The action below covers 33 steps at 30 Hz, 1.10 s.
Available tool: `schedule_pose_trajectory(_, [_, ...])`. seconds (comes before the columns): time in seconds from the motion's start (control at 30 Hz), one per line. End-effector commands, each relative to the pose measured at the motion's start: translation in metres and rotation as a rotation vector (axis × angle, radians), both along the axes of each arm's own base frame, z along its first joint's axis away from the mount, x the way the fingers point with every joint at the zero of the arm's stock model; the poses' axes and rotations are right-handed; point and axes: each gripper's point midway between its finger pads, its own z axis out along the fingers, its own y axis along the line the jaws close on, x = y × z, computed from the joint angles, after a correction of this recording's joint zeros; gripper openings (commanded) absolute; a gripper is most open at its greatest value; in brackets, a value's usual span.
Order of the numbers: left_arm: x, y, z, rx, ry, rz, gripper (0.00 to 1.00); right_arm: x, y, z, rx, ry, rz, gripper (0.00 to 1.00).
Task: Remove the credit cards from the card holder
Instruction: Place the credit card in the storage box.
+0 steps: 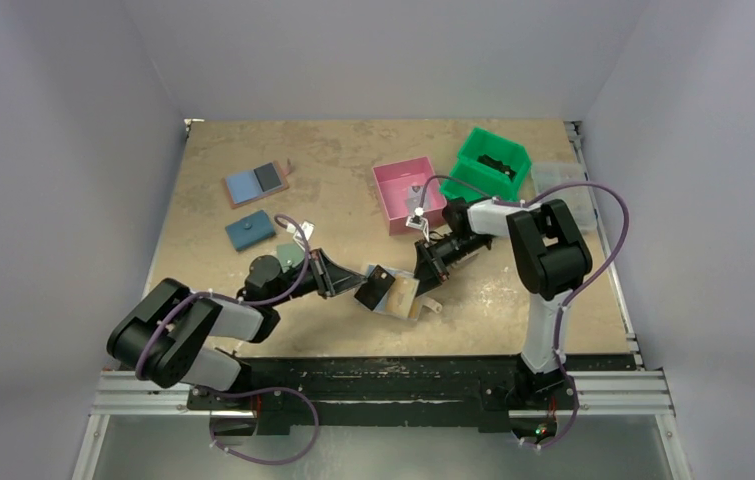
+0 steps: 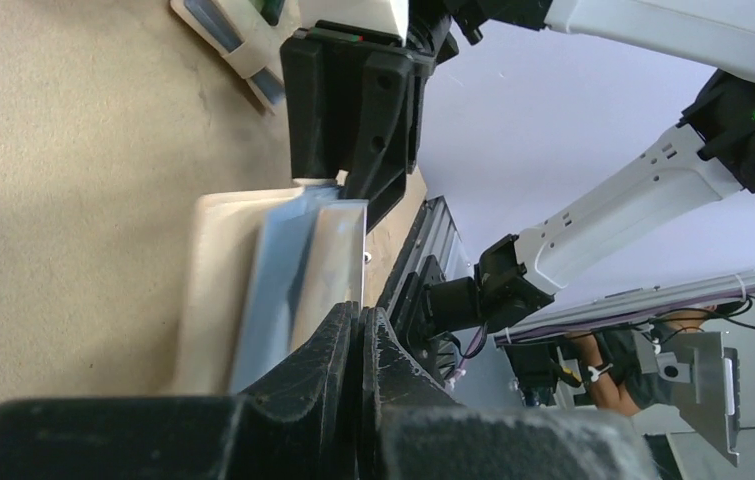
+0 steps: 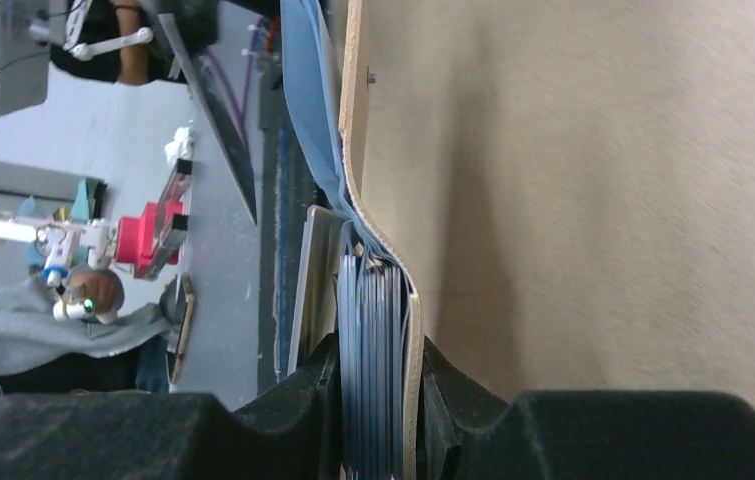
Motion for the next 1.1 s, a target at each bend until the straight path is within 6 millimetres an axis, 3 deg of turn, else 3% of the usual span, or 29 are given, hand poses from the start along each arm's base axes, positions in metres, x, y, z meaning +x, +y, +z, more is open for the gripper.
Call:
schedule_pose_trajectory(0.0, [0.006, 0.000, 0.010, -0.046, -0.056, 0.014, 0.00, 0.025, 0.004, -0.012, -0.102, -0.021, -0.099, 0.00])
schedule_pose_trajectory(0.1, [0.007, -0.001, 0.004, -0.054, -0.043, 0.010, 0.00, 0.026, 0.001, -0.030, -0.167, 0.013, -0.110, 0.04])
schedule_pose_trajectory(0.17, [0.006, -0.001, 0.004, -0.071, -0.038, 0.003, 0.00, 0.027, -0.001, -0.035, -0.195, 0.014, -0.112, 0.17])
schedule_pose_trajectory(0.3, [0.003, -0.002, 0.004, -0.112, -0.022, -0.004, 0.00, 0.038, -0.004, -0.024, -0.217, -0.073, -0.127, 0.50])
schedule_pose_trajectory(0.4, [0.002, -0.002, 0.007, -0.128, -0.025, -0.010, 0.00, 0.050, -0.007, -0.011, -0.242, -0.185, -0.156, 0.65])
schedule_pose_trajectory(0.67, [0.005, -0.003, 0.007, -0.113, -0.031, -0.006, 0.00, 0.082, -0.027, 0.015, -0.357, -0.471, -0.249, 0.73])
schedule_pose_trajectory(0.77, [0.005, -0.003, 0.008, -0.109, -0.035, -0.005, 0.00, 0.087, -0.030, 0.038, -0.333, -0.591, -0.269, 0.74])
schedule_pose_trajectory(0.9, [0.005, -0.005, 0.015, -0.112, -0.057, -0.016, 0.00, 0.059, -0.015, 0.067, -0.125, -0.646, -0.146, 0.80])
schedule_pose_trajectory(1.07, [0.000, -0.014, 0.024, -0.111, -0.098, -0.054, 0.00, 0.026, 0.003, 0.069, 0.007, -0.554, -0.013, 0.86])
